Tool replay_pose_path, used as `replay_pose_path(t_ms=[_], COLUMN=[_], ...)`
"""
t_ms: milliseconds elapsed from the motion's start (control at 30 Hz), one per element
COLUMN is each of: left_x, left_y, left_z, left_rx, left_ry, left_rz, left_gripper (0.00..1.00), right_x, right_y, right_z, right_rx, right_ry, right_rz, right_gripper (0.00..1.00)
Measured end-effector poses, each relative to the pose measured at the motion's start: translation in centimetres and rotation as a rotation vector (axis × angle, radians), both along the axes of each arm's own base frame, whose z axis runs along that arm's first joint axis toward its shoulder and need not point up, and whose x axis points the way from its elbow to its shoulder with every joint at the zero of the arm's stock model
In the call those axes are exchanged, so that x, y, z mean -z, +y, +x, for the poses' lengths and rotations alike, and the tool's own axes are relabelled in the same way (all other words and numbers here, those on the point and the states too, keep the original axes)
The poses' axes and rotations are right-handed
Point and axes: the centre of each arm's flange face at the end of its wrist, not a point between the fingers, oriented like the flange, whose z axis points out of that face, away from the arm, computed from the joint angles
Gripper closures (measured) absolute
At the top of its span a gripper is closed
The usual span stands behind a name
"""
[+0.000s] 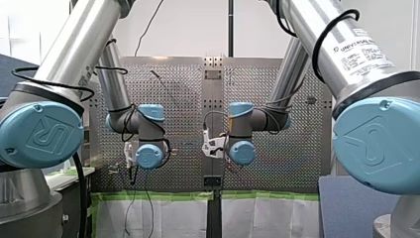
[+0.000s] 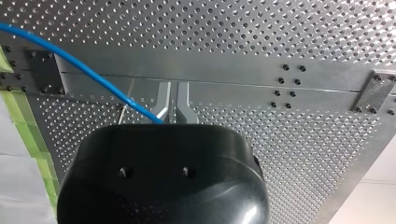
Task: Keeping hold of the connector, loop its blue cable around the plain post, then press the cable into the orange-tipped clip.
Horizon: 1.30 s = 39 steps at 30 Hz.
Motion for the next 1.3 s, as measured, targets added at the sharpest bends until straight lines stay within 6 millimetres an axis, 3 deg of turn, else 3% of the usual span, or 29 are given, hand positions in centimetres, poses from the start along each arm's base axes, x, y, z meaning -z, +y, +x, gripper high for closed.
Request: replay_pose_path(t_ms=[233,567,967,1300], left_x=[0.0,0.0,0.1,2.6], left_y=[0.0,0.0,0.0,1.2], left_z=[0.0,0.0,-0.1,-1.8], left_rx=[0.001,0.002,0.002,0.011], left_ry=[0.0,0.0,0.002,0.065], left_rz=[0.0,0.0,0.003,0.058], left_gripper=[0.9,0.9,0.9,0.9], right_x=[0.2,3.6,3.8,3.8], right_y=[0.2,1.6,1.7,1.7], right_z=[0.0,-0.4,-0.4,-0.4], right_rx=[-0.007,-0.026,-0.026,-0.026], right_ry=[0.008,0.092,0.097,0.097], right_rz=[0.006,0.085,0.09,0.09], right_gripper=[1.0,1.0,1.0,1.0])
